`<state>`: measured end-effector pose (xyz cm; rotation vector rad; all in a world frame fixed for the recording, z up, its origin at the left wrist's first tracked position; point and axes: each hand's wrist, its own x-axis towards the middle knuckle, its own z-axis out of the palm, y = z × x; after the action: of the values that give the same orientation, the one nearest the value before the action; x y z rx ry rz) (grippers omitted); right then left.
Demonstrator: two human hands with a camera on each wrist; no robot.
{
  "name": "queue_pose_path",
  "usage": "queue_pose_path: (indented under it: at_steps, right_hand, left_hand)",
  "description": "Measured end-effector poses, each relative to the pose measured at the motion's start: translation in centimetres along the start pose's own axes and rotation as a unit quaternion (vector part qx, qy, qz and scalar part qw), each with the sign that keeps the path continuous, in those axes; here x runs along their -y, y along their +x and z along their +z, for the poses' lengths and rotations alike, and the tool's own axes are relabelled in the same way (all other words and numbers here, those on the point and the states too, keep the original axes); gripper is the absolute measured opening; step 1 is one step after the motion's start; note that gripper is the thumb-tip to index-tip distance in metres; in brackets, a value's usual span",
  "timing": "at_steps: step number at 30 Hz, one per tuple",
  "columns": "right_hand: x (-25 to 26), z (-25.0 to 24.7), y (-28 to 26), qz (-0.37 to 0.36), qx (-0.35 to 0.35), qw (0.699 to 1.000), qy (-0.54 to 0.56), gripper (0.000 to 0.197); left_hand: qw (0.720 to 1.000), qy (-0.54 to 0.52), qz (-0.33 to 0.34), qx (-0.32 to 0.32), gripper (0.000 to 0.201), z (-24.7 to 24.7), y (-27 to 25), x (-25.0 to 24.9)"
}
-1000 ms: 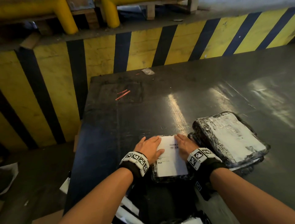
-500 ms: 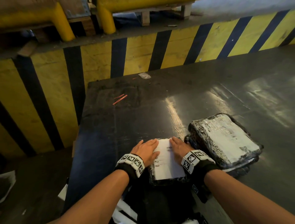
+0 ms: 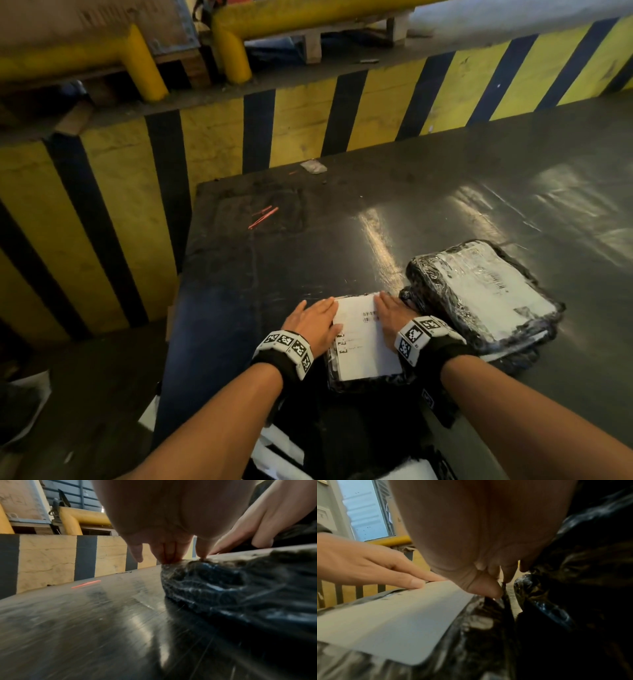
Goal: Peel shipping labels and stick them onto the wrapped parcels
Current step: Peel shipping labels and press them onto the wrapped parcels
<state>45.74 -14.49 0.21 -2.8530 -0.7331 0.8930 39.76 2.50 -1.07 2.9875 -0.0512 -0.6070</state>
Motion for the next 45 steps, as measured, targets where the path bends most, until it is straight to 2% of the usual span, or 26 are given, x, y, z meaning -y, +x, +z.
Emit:
queue_pose_path:
  at_steps: [4,7,11,15,19,22,26,32,36,41,45]
  right_hand:
    - [-0.1,0.2,0.1,0.024,-0.009,1.0,-0.002,0.065]
    - [0.6,0.1,-0.5,-0.008,-0.019,1.0,-0.013,0.062]
    - [1.3,1.6,-2.0,-0.058,0.047,0.993,-0.09,0.075]
    - [0.0,2.2,-2.5,-0.035,0.062,0.994,-0.085,0.081]
    - [-0.6,1.8,-4.1,-0.005,0.025,0.999,-0.048,0.069]
    - [0.0,1.4,-5.4,-0.049,0.004,0.998,-0.024,0.065]
    - [0.1,2.4,-6.2,-0.119,0.039,0.988,-0.09,0.068]
    - [-1.2,2.9,-7.1,-0.12,0.071,0.982,-0.126,0.065]
    - [-2.5,3.1,-7.4,-0.113,0.063,0.984,-0.123,0.066]
    - [-2.2,3.5,-8.6,-0.151,0.052,0.975,-0.155,0.069]
    - [-2.7,4.7,-9.2,-0.174,0.058,0.968,-0.169,0.078]
  left_hand:
    - [1.0,0.0,-0.018,-0.001,0.058,-0.2,-0.7,0.0]
    - [1.0,-0.014,0.002,-0.005,0.059,-0.1,-1.2,-1.4]
    - [0.998,-0.004,0.053,0.016,0.059,1.0,-1.7,-2.2]
    - [0.998,0.005,0.054,0.019,0.058,1.2,-2.3,-1.3]
    - [0.999,-0.01,0.031,0.012,0.058,0.9,-3.2,-1.5]
    - [0.998,-0.041,0.037,-0.004,0.059,1.2,-4.5,-2.7]
    - [0.996,-0.034,0.08,-0.005,0.063,2.8,-6.2,-4.0]
    - [0.995,0.053,0.082,0.011,0.062,3.0,-6.9,-2.9]
    - [0.997,0.051,0.056,0.022,0.062,2.6,-7.9,-2.4]
    - [0.995,0.06,0.083,-0.015,0.061,2.5,-8.2,-4.4]
    - [0.994,0.052,0.096,-0.004,0.062,3.8,-8.4,-5.8]
